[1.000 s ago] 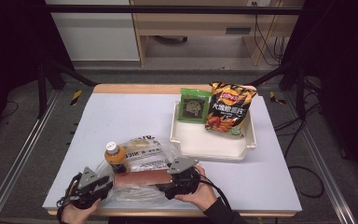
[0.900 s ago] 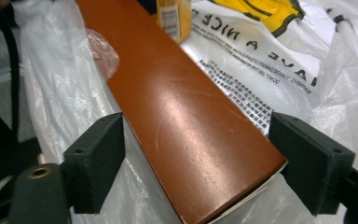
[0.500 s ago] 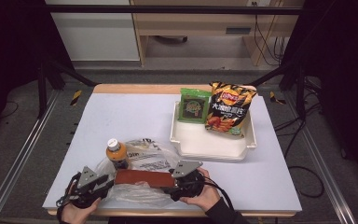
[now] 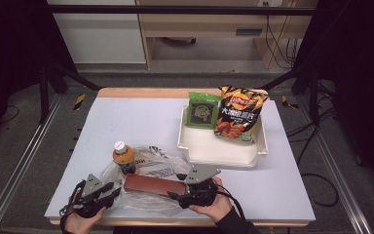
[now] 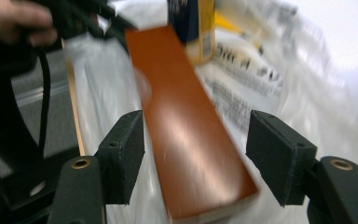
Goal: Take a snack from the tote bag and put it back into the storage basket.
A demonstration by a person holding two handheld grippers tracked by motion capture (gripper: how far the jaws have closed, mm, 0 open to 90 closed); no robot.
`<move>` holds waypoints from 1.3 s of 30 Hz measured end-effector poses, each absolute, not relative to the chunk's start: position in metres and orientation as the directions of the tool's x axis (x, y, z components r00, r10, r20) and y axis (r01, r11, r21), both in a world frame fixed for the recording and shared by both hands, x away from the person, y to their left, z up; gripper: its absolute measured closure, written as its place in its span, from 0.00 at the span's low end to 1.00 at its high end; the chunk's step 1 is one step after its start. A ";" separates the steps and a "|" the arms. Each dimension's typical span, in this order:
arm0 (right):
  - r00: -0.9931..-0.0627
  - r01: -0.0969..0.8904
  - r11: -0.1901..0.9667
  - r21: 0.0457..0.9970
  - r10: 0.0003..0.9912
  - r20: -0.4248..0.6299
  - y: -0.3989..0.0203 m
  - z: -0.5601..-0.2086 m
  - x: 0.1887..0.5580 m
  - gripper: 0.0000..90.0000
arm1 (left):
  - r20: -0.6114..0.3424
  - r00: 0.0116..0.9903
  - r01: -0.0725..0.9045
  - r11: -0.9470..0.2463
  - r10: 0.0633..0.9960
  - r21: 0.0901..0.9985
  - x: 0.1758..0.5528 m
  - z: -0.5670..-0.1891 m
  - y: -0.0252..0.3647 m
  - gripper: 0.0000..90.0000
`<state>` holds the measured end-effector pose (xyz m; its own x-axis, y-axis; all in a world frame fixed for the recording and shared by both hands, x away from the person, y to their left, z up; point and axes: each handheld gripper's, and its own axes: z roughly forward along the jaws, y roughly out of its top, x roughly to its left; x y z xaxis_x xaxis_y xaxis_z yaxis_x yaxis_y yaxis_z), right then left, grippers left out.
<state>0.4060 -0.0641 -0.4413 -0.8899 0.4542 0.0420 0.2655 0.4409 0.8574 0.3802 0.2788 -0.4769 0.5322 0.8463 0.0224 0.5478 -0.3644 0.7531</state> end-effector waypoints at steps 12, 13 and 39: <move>-0.911 0.272 0.557 0.785 0.412 0.023 -0.035 -0.454 0.420 0.33 | 0.021 0.534 0.546 -0.363 0.845 0.755 0.380 -0.477 0.279 0.68; -0.913 0.270 0.567 0.778 0.409 0.019 -0.032 -0.457 0.420 0.34 | 0.024 0.535 0.543 -0.366 0.844 0.756 0.380 -0.477 0.279 0.68; -0.933 0.214 0.508 0.834 0.360 0.019 -0.042 -0.435 0.421 0.48 | 0.039 0.535 0.542 -0.378 0.844 0.750 0.381 -0.478 0.277 0.68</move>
